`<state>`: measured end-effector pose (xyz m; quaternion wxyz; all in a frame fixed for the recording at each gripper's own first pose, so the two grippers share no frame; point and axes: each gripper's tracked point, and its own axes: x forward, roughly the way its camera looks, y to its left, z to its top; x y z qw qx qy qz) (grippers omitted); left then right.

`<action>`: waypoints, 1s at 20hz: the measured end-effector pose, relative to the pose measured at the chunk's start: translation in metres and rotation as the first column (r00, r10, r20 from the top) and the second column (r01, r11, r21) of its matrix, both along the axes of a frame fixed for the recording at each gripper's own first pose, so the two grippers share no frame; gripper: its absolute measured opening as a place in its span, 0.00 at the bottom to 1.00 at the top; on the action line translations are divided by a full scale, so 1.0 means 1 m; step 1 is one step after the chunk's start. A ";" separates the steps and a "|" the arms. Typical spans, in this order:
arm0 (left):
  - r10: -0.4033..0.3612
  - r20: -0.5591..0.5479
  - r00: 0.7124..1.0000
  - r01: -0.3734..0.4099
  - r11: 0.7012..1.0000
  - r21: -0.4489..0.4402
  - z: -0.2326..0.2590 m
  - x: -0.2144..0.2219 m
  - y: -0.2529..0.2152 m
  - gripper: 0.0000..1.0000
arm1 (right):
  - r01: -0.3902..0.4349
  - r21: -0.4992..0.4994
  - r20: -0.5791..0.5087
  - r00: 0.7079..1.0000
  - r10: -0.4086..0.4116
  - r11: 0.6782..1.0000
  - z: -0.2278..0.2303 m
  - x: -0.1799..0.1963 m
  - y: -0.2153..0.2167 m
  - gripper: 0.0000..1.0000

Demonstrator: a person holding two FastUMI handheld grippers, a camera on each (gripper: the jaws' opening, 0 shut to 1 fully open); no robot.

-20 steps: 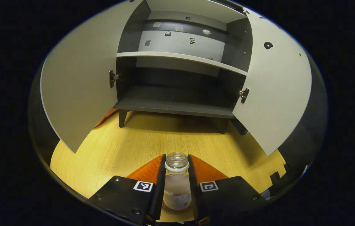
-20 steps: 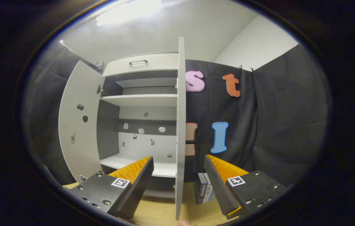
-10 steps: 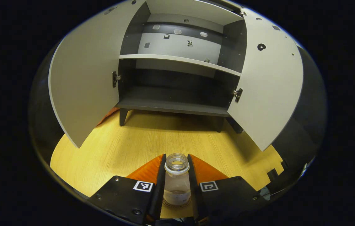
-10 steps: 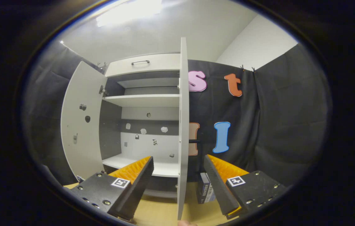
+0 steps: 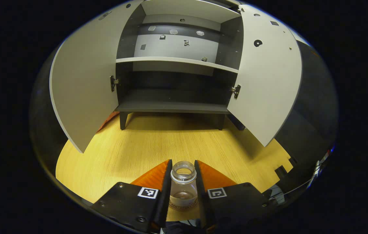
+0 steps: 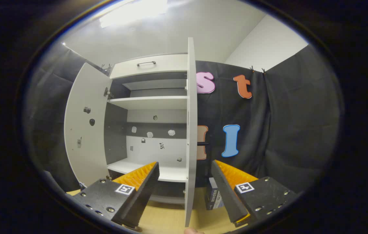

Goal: Grasp the bottle in the cabinet with the left hand and place it on the coaster, then close the right door with the right hand and the left door with the left hand.

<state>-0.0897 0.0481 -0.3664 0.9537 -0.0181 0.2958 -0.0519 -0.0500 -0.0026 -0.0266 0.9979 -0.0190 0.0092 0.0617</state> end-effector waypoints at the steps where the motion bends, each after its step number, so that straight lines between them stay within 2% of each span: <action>1: -0.006 -0.004 1.000 0.006 1.000 0.000 -0.001 -0.002 -0.001 0.43 | 0.000 0.000 0.000 1.000 0.000 1.000 -0.001 0.000 -0.001 0.97; 4: -0.007 -0.054 0.999 0.007 1.000 0.000 -0.011 -0.011 -0.002 0.51 | -0.003 0.008 -0.005 1.000 0.003 1.000 -0.003 0.001 0.000 0.97; 5: -0.008 -0.056 0.998 0.009 1.000 0.006 -0.011 -0.011 -0.003 0.76 | -0.003 0.008 -0.008 1.000 0.003 1.000 -0.004 0.001 0.000 0.97; 10: -0.020 -0.055 0.998 0.021 1.000 0.020 -0.008 -0.011 -0.006 0.73 | 0.002 0.010 -0.018 1.000 -0.002 1.000 -0.007 0.003 -0.004 0.97; 15: -0.039 -0.031 0.999 0.039 0.999 -0.020 0.006 -0.007 -0.015 0.73 | 0.005 0.014 -0.018 1.000 -0.005 1.000 -0.009 0.005 -0.006 0.97; 20: -0.040 0.038 0.998 0.042 0.998 -0.056 0.041 0.006 -0.019 0.73 | -0.002 0.018 -0.023 1.000 0.003 1.000 -0.012 0.008 -0.004 0.97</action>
